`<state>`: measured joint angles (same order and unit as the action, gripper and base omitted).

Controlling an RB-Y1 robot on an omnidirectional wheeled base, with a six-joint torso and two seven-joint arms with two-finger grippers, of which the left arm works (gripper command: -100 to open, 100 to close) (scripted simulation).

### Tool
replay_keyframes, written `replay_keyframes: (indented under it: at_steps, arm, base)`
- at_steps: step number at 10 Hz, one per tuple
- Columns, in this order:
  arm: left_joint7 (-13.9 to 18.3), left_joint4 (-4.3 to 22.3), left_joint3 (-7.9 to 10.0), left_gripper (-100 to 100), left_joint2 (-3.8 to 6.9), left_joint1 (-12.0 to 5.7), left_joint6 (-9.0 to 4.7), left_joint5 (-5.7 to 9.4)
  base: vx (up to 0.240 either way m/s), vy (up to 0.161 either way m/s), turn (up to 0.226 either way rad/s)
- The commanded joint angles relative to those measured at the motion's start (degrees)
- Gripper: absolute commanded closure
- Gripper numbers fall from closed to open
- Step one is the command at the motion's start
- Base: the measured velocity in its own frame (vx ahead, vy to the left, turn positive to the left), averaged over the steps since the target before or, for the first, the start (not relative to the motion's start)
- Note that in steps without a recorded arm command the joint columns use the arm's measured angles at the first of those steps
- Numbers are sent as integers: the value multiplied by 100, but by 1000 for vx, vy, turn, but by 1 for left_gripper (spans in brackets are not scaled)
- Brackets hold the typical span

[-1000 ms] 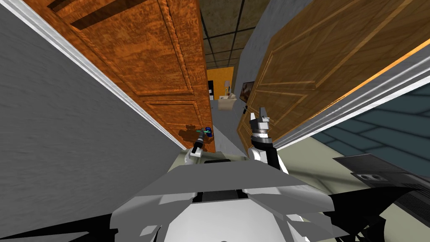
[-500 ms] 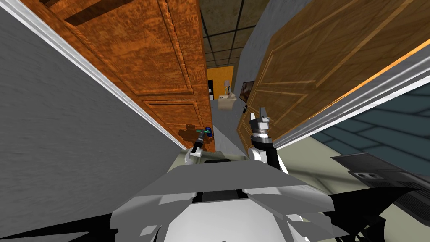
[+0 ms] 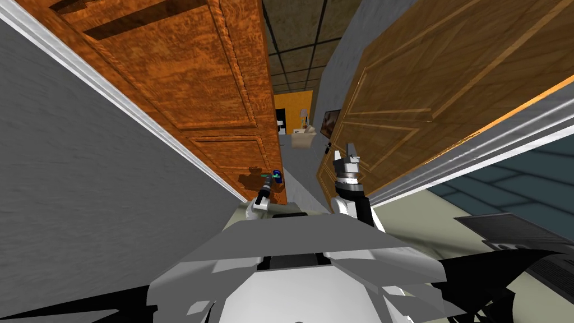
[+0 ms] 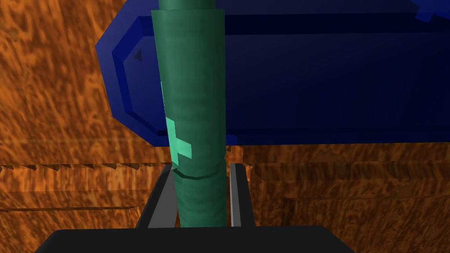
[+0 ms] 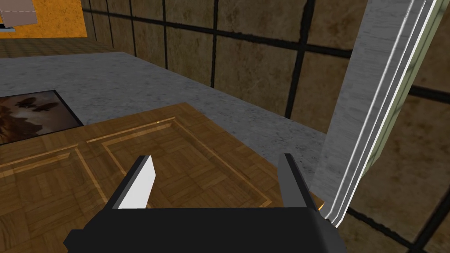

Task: Push the door open

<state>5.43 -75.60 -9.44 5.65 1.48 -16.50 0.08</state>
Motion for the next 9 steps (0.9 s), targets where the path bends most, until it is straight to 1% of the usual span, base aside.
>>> replay_keyframes:
  at_steps: [1, 4, 6, 9]
  arm:
    - [-24, -18, 123, 100, 18, -66, -43, 14]
    - [-75, 31, 355, 100, 13, -101, -24, 42]
    - [-114, 69, 535, 100, 5, -128, -9, 64]
    - [-156, 110, 726, 100, -8, -156, 7, 87]
  base:
    - [186, -86, 35]
    - [180, -101, 64]
    - [202, -133, 95]
    - [144, -101, 63]
